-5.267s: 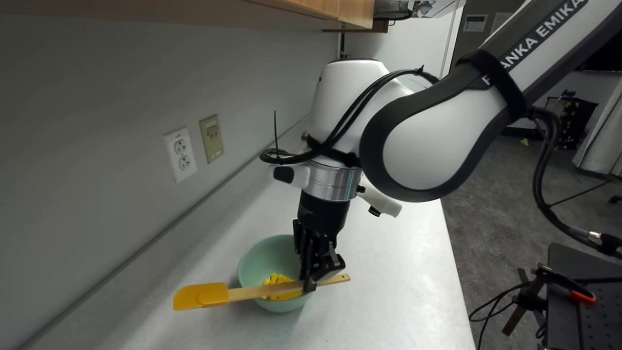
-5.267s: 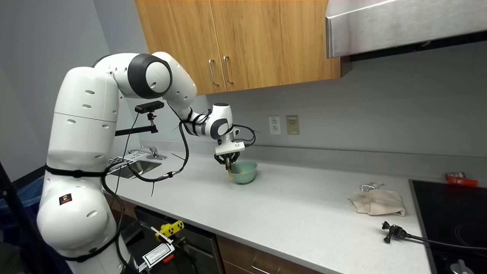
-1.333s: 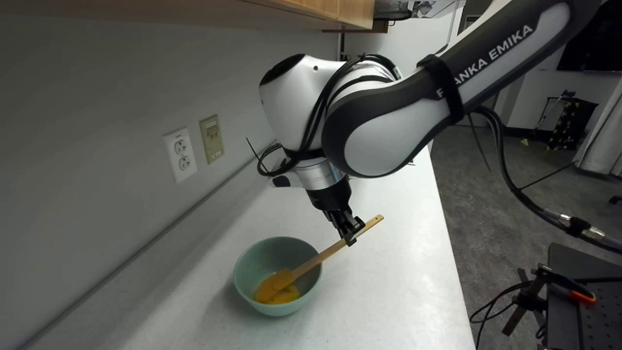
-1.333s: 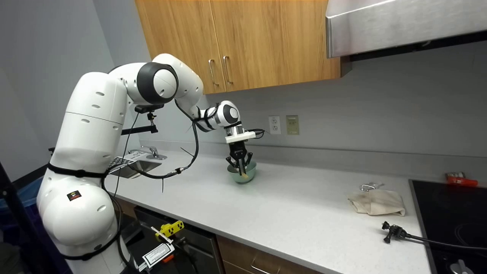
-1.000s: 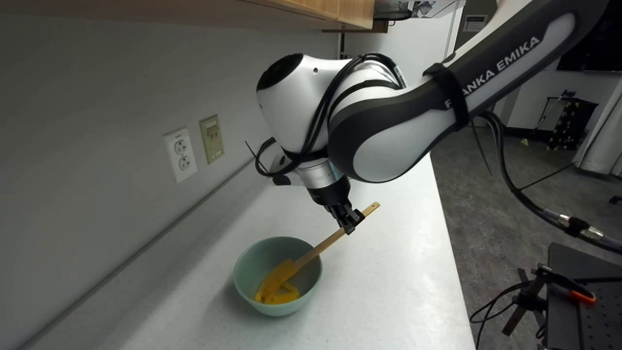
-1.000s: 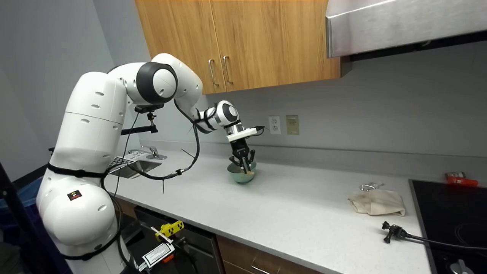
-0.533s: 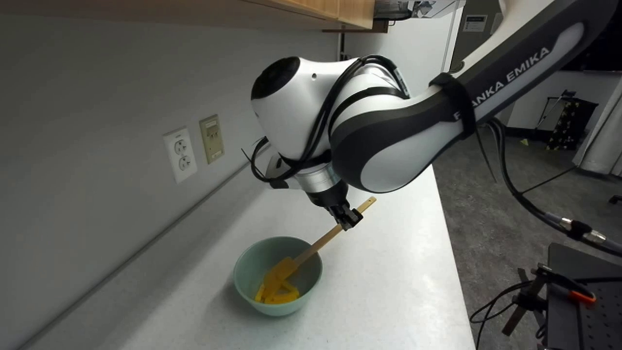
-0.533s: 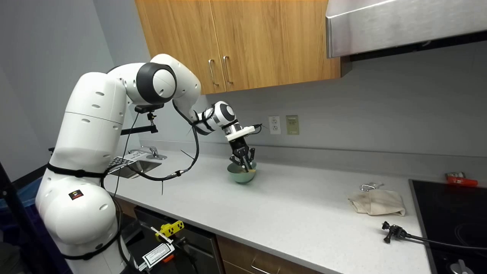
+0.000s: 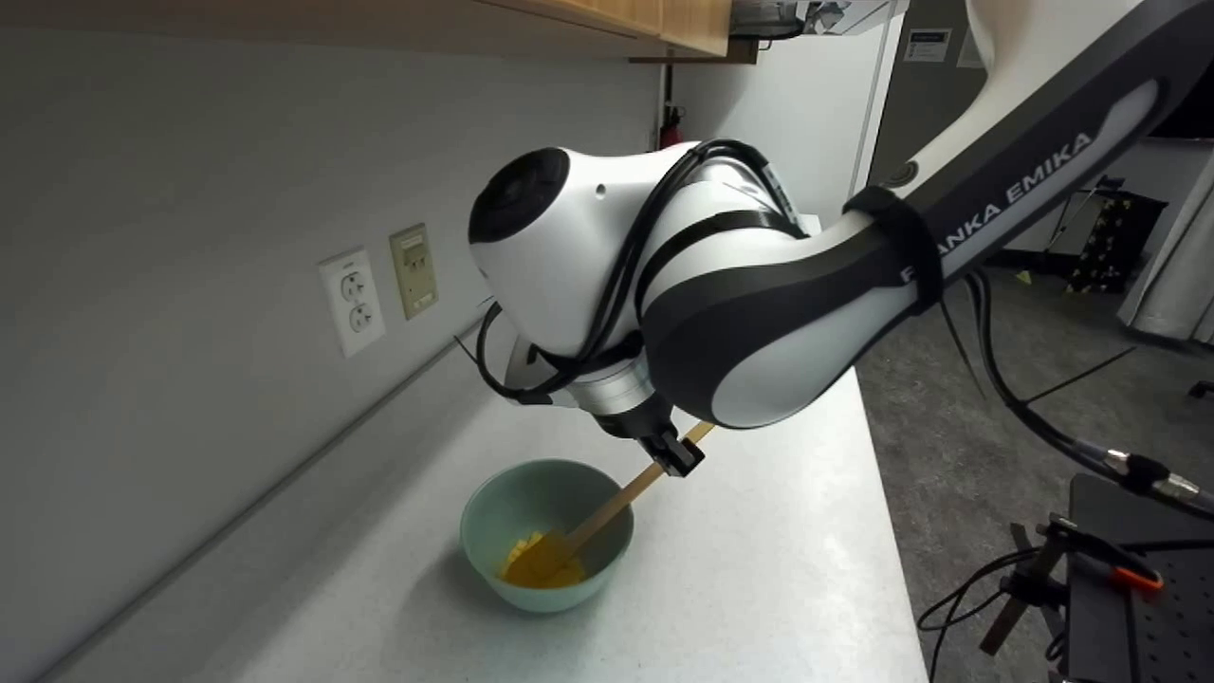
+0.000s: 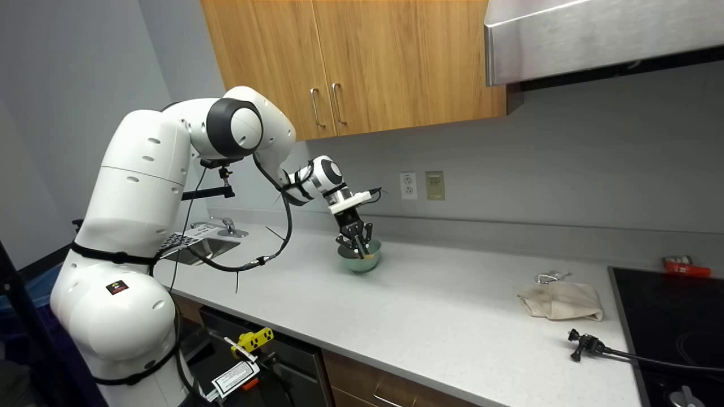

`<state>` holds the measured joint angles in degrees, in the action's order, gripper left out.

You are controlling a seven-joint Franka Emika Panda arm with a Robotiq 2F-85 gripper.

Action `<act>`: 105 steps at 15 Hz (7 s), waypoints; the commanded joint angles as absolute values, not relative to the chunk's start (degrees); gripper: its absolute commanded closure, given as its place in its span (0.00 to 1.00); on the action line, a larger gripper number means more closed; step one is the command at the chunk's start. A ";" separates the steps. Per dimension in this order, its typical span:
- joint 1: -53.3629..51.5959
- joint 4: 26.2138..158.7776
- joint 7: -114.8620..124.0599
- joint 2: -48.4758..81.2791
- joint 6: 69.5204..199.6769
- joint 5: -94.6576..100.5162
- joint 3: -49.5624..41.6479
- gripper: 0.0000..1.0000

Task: Use the ladle to stir in the bowl

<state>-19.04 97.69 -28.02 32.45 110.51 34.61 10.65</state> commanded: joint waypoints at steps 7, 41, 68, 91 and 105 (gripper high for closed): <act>-20.98 95.61 -23.10 33.15 109.01 42.21 9.32 0.96; -23.45 92.26 -21.84 35.64 98.31 62.92 11.35 0.96; -21.81 91.40 -27.87 35.73 100.15 52.15 14.78 0.96; -21.91 88.25 -31.28 39.83 96.43 51.31 15.56 0.96; -23.38 88.62 -28.12 37.63 97.99 57.55 14.34 0.96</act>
<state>-22.49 89.39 -28.25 37.93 98.08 55.12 15.20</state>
